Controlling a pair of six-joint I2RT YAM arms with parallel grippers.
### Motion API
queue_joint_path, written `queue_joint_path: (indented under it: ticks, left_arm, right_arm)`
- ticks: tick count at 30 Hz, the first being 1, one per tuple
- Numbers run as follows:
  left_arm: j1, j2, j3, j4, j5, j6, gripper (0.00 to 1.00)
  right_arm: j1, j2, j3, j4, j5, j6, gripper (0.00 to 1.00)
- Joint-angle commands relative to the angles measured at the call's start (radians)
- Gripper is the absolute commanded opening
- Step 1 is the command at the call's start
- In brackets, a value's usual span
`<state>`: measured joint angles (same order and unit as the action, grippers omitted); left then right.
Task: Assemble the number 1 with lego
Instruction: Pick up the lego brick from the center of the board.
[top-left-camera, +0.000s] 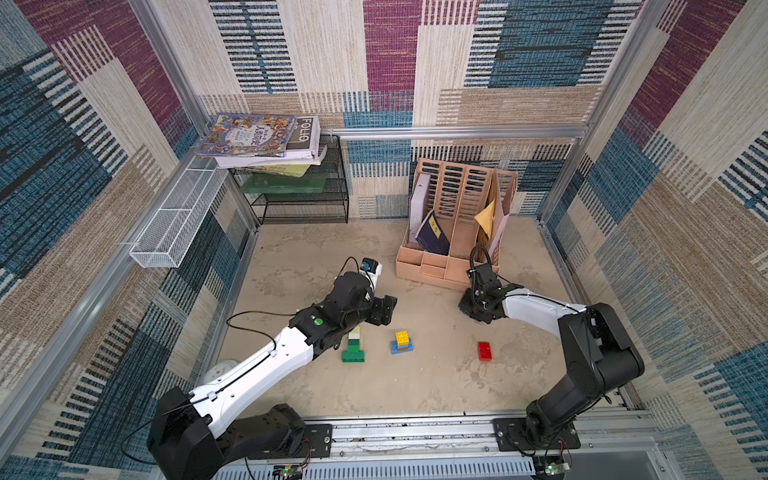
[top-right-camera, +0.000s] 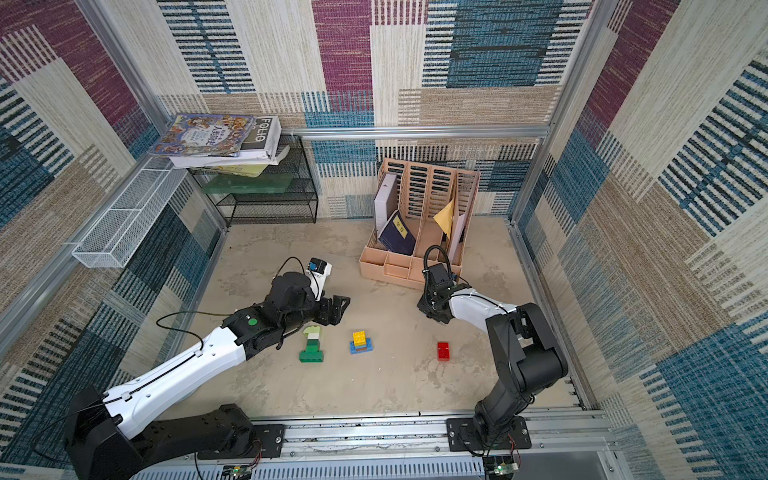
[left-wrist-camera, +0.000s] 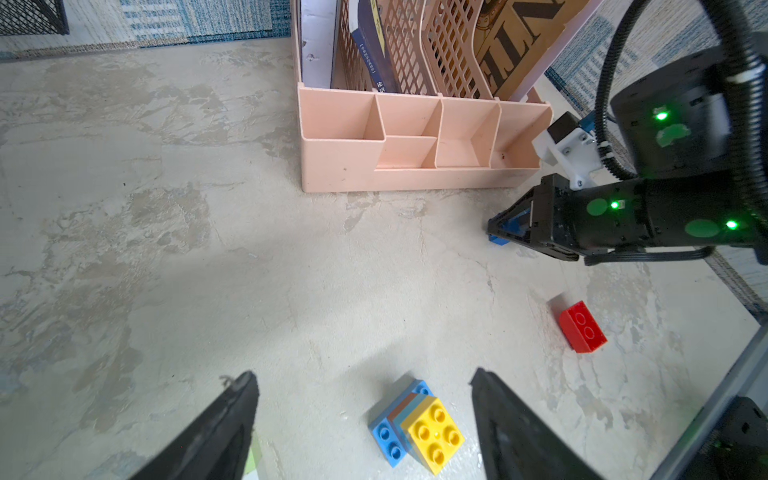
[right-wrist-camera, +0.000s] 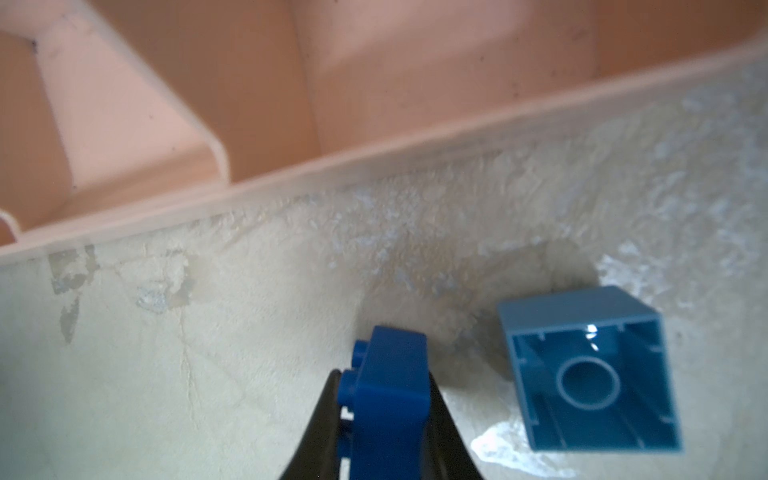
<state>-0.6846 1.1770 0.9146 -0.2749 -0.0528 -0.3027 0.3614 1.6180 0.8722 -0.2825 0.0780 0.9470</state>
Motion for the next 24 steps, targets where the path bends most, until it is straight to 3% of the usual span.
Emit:
queue_joint_path:
  ticks: [1, 6, 9, 13, 16, 18, 22, 24]
  left_arm:
    - [0.0, -0.002, 0.001, 0.005, -0.018, 0.013, 0.84]
    - [0.003, 0.006, 0.01, 0.012, -0.021, 0.039, 0.84]
    - [0.007, 0.006, 0.019, 0.033, 0.012, 0.105, 0.84]
    - [0.007, -0.011, 0.031, 0.091, 0.139, 0.284, 0.85]
    - [0.004, -0.083, -0.052, 0.257, 0.384, 0.483, 0.85]
    - [0.004, -0.122, -0.107, 0.34, 0.467, 0.574, 0.86]
    - [-0.002, -0.088, -0.037, 0.212, 0.562, 0.736, 0.87]
    - [-0.012, -0.077, -0.026, 0.241, 0.504, 0.743, 0.87]
  right_arm:
    - [-0.004, -0.037, -0.009, -0.006, -0.007, -0.015, 0.12]
    - [-0.017, -0.165, -0.039, -0.045, -0.053, -0.125, 0.07]
    - [-0.025, -0.269, -0.055, -0.04, -0.191, -0.279, 0.07]
    - [-0.027, -0.373, -0.031, -0.057, -0.453, -0.47, 0.09]
    - [-0.022, -0.409, 0.024, -0.096, -0.645, -0.555, 0.1]
    - [-0.014, -0.414, 0.072, -0.142, -0.736, -0.593, 0.09]
    - [0.005, -0.417, 0.155, -0.213, -0.864, -0.632, 0.09]
    - [0.018, -0.42, 0.175, -0.216, -0.906, -0.627, 0.09]
